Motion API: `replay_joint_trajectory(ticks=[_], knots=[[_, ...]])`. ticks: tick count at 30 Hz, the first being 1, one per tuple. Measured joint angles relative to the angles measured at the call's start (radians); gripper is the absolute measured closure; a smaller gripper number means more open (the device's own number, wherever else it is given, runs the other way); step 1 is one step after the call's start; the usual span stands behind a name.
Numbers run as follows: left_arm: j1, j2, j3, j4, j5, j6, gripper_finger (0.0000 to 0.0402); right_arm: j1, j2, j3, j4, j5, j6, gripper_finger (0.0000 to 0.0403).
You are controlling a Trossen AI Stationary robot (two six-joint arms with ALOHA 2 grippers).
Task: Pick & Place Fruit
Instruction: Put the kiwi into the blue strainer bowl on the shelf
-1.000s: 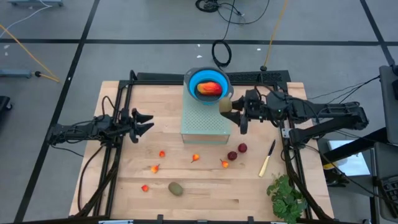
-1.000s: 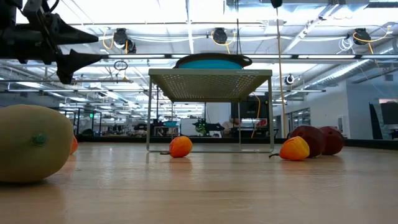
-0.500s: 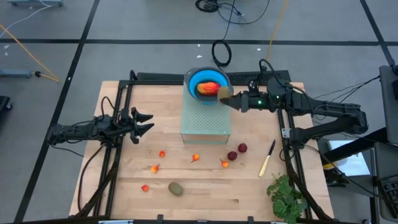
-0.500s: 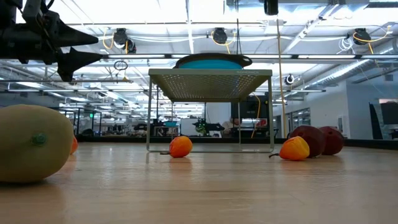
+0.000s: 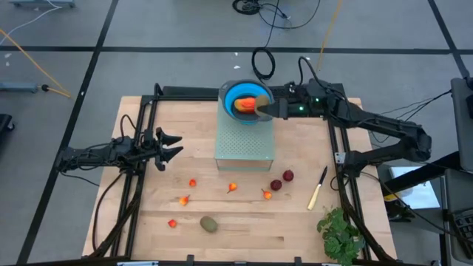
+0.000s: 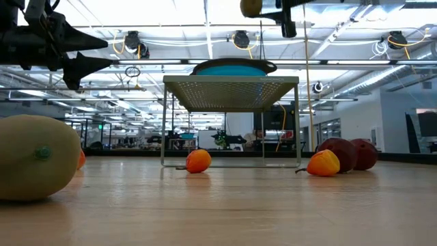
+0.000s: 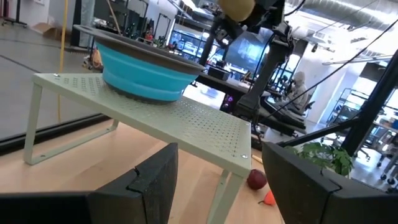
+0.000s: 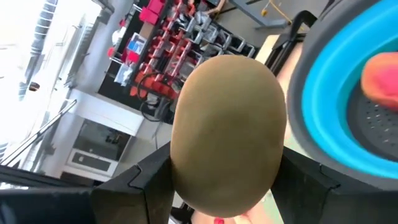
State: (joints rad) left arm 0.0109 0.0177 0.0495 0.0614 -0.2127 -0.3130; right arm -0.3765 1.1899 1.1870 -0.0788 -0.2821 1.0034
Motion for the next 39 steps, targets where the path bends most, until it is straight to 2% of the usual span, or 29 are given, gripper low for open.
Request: replay_joint_trajectory(ticks=[4,17,22,27,30,33,39], knots=[[0.0,0.0,0.0,-0.008,0.0,0.002,0.0167,-0.046,0.004,0.0,0.0,-0.036,-0.021,0.019],[0.0,0.0,0.0,-0.008,0.0,0.004,0.0167,-0.14,0.037,0.018,-0.007,-0.035,-0.09,0.019],[0.0,0.0,0.0,-0.008,0.0,0.0,0.0167,-0.142,0.125,0.145,-0.037,-0.037,-0.218,0.019],[0.0,0.0,0.0,-0.009,-0.002,0.003,0.0167,-0.161,0.223,0.295,-0.212,-0.033,-0.325,0.019],[0.0,0.0,0.0,-0.009,-0.012,0.004,0.0167,-0.169,0.265,0.362,-0.261,-0.032,-0.38,0.019],[0.0,0.0,0.0,-0.009,-0.024,0.004,0.0167,-0.168,0.305,0.401,-0.275,-0.019,-0.454,0.019],[0.0,0.0,0.0,-0.009,-0.025,0.004,0.0167,-0.167,0.352,0.443,-0.273,0.08,-0.67,0.019]])
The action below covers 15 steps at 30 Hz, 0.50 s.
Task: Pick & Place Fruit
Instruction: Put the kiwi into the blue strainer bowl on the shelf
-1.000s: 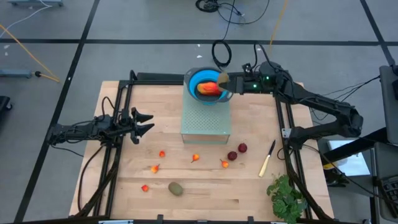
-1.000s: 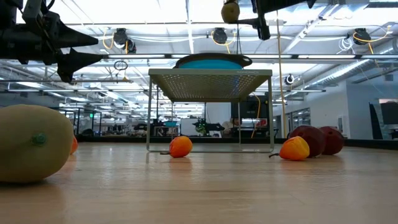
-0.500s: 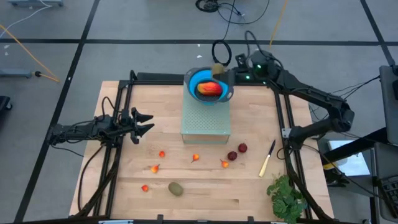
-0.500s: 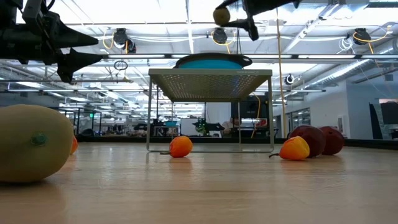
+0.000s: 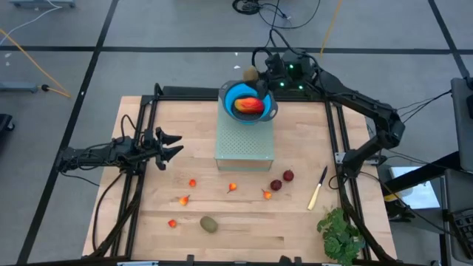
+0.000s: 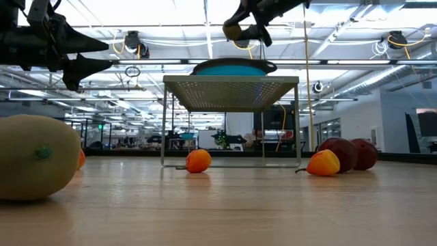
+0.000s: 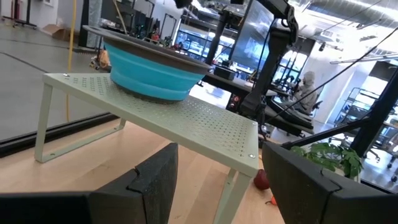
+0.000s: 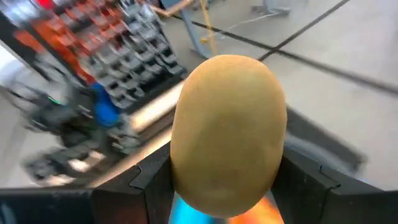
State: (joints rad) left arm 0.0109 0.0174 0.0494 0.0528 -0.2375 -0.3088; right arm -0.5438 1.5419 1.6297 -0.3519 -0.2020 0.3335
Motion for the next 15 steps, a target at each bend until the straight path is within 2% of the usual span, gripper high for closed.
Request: replay_joint_trajectory(ticks=[4,8,15], knots=[[0.0,0.0,0.0,0.0,0.0,0.0,0.0167,0.002,0.019,-0.001,-0.005,0.069,-0.176,0.019],[0.0,0.0,0.0,0.001,0.0,0.0,0.0167,0.002,0.033,-0.001,-0.003,0.073,-0.323,0.019],[0.0,0.0,0.0,0.001,-0.001,-0.001,0.0167,0.01,0.094,-0.002,-0.004,0.071,-0.384,0.019]])
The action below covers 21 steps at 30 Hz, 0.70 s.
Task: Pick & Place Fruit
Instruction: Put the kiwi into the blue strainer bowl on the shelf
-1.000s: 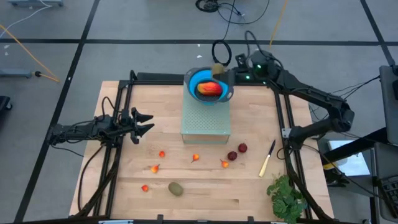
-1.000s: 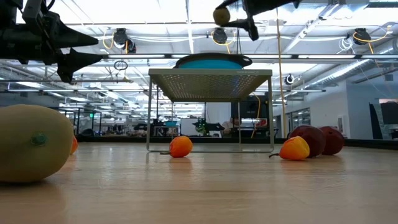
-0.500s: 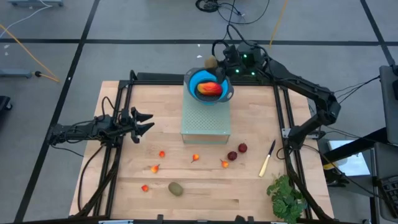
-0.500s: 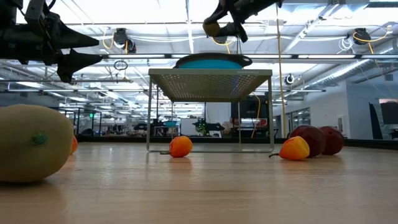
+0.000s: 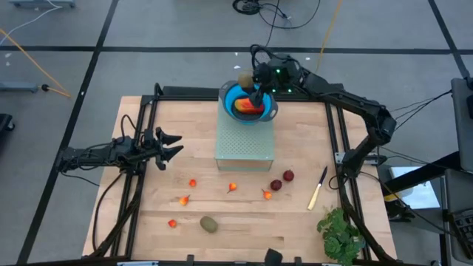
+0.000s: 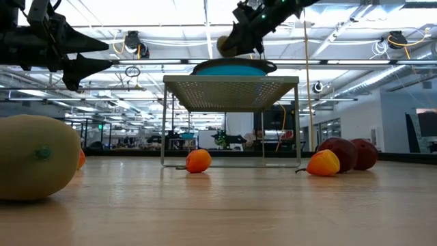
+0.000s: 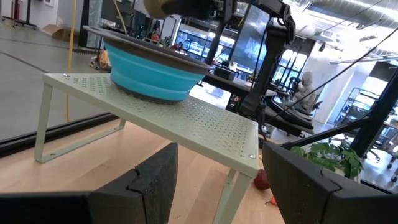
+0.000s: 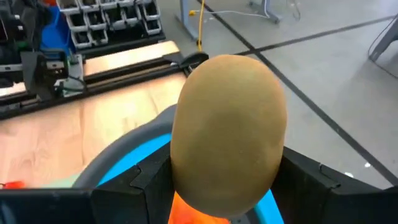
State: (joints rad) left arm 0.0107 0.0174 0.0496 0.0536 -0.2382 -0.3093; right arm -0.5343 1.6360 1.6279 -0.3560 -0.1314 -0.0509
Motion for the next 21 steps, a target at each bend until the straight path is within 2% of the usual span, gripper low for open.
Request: replay_joint_trajectory(ticks=[6,14,21], knots=[[0.0,0.0,0.0,0.0,0.0,0.0,0.0167,-0.001,0.049,0.0,-0.026,0.001,-0.037,0.019],[0.0,0.0,0.0,0.0,0.0,0.0,0.0167,0.0,0.049,0.0,-0.1,0.057,-0.078,0.019],[0.0,0.0,0.0,0.0,0.0,-0.001,0.0167,-0.002,0.049,0.0,-0.13,0.057,-0.105,0.019]])
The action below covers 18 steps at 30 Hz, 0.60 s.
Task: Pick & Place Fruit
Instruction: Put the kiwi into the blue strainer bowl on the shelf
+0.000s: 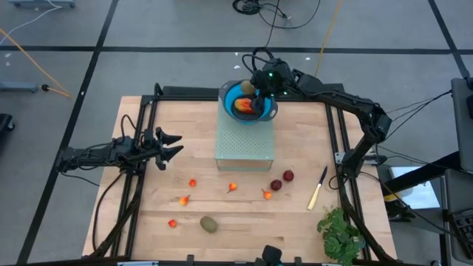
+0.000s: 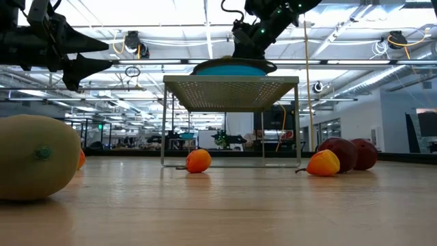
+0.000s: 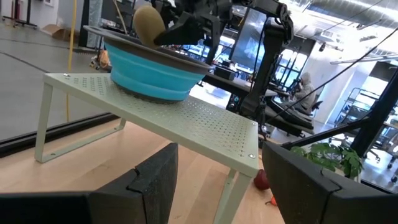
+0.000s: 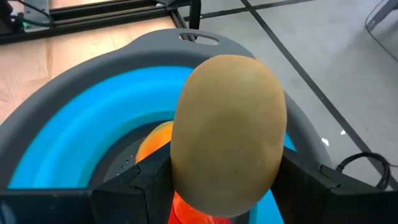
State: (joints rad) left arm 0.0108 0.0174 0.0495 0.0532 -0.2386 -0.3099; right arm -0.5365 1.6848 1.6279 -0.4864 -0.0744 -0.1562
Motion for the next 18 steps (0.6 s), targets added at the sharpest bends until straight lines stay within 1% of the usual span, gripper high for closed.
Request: replay_joint_trajectory(ticks=[8,14,18], knots=[[0.0,0.0,0.0,0.0,0.0,0.0,0.0167,-0.006,0.0,0.0,0.002,0.0,-0.014,0.019],[0.0,0.0,0.0,0.0,0.0,0.0,0.0167,-0.006,0.041,-0.001,0.001,0.0,0.008,0.019],[0.0,0.0,0.0,0.0,0.0,0.0,0.0167,-0.005,0.053,-0.001,0.029,0.0,0.01,0.019]])
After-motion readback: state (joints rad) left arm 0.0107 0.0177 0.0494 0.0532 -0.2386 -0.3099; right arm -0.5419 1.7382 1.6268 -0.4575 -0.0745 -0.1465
